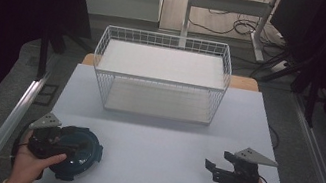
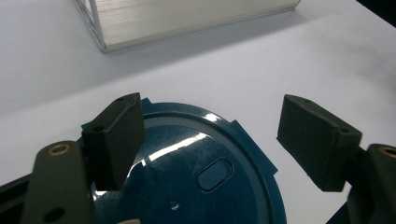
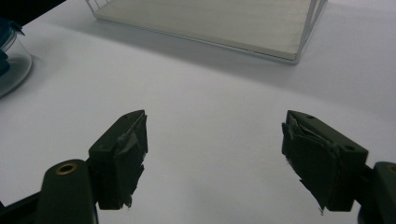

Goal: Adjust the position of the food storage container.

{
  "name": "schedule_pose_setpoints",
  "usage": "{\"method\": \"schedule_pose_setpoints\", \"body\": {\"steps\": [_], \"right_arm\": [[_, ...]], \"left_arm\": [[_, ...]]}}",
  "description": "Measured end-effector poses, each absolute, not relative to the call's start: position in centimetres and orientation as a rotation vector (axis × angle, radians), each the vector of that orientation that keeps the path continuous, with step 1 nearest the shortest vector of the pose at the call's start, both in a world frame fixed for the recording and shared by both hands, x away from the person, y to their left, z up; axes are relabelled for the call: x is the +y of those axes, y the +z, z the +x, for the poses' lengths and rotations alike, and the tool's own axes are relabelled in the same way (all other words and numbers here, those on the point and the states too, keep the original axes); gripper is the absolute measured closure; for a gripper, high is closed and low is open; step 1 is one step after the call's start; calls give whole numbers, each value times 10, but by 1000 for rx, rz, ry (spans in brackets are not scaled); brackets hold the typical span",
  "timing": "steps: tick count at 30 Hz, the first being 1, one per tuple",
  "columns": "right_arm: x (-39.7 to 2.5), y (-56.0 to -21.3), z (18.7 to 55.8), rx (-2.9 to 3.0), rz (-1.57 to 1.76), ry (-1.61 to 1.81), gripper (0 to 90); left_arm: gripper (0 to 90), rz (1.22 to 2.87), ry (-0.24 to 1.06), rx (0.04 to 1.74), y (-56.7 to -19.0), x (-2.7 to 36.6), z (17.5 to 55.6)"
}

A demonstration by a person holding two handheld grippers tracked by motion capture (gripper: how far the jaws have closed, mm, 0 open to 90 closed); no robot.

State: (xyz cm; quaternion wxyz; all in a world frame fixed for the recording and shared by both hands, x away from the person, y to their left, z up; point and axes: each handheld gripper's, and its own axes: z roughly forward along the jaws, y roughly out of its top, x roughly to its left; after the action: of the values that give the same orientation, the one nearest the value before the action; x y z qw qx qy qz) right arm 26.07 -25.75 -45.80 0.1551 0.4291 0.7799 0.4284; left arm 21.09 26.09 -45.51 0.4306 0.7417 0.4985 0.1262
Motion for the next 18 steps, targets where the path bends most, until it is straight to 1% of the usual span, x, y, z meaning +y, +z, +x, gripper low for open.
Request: {"method": "schedule_pose_setpoints", "body": {"steps": [18], "right_arm": [[-261, -458, 262, 2223, 1262, 1219, 224]], "left_arm": [[229, 1828, 322, 1262, -453, 268, 209]]}}
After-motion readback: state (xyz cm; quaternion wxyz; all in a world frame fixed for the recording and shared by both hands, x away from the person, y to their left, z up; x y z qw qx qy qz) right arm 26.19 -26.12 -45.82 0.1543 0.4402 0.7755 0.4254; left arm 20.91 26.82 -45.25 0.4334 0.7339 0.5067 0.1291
